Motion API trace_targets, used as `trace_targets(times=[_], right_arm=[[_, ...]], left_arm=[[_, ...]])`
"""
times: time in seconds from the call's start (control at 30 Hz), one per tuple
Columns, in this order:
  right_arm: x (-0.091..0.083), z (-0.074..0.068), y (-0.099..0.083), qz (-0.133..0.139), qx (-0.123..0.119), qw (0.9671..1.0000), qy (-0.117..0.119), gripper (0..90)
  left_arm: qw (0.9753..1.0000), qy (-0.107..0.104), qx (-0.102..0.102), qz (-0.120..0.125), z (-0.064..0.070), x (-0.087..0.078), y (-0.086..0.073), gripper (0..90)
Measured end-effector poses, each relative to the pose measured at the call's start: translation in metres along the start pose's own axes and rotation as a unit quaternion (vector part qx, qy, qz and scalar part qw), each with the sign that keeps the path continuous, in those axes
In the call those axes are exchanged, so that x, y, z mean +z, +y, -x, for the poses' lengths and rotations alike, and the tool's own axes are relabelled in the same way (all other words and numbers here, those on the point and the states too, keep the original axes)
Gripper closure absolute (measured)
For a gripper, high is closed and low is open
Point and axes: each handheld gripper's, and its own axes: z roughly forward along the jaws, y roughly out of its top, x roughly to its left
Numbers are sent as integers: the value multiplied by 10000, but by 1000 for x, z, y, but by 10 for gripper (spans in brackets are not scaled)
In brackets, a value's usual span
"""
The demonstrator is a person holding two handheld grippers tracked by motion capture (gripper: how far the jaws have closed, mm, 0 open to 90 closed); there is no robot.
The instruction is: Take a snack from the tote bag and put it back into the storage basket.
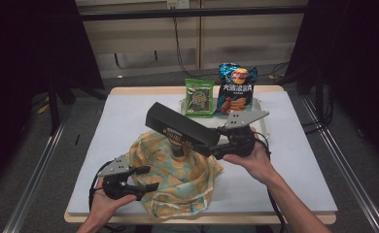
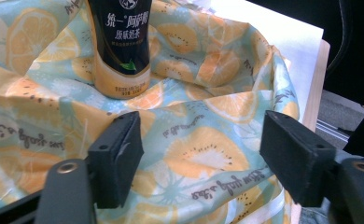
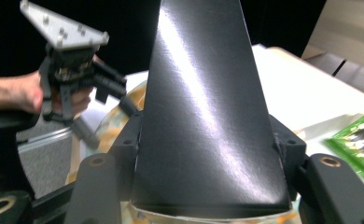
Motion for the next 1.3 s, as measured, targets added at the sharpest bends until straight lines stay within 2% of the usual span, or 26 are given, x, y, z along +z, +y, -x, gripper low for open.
trace_targets(times=[0.13, 0.37, 0.47, 0.6, 0.67, 0.7, 0.73, 0.9, 0.97, 1.03, 1.3], right_arm=[[-7, 15, 3, 93, 91, 9997, -191, 434], [-9, 38, 3, -97, 53, 9993, -346, 434], [-9, 51, 1, -141, 77, 9989, -430, 434], [-8, 68, -4, -227, 157, 9979, -591, 434], [-8, 75, -6, -236, 196, 9975, -634, 434], [-7, 80, -9, -254, 218, 9975, -629, 434], [-6, 82, -10, -269, 241, 9974, -618, 434], [1, 93, -19, -466, 196, 9965, -670, 434], [2, 95, -20, -514, 193, 9962, -681, 434], [3, 98, -24, -696, 106, 9949, -721, 434], [2, 114, -39, -971, 129, 9926, -715, 434]], left_arm=[[10000, 51, -25, 24, 0, -1, 1, 235], [10000, 42, -24, 57, -2, -4, 2, 184], [9997, 129, -87, 183, -4, -7, 2, 154], [9995, 151, -161, 207, -9, -10, 1, 121], [9993, 107, -197, 297, -10, -12, 2, 115], [9992, 204, -220, 279, -9, -13, 2, 112], [9989, 137, -263, 357, -10, -13, 2, 108], [9987, 161, -267, 400, -11, -16, 2, 104], [9988, 180, -263, 381, -11, -17, 2, 104], [9988, 201, -216, 380, -10, -18, 1, 105], [9990, 233, -215, 312, -10, -17, 0, 109]])
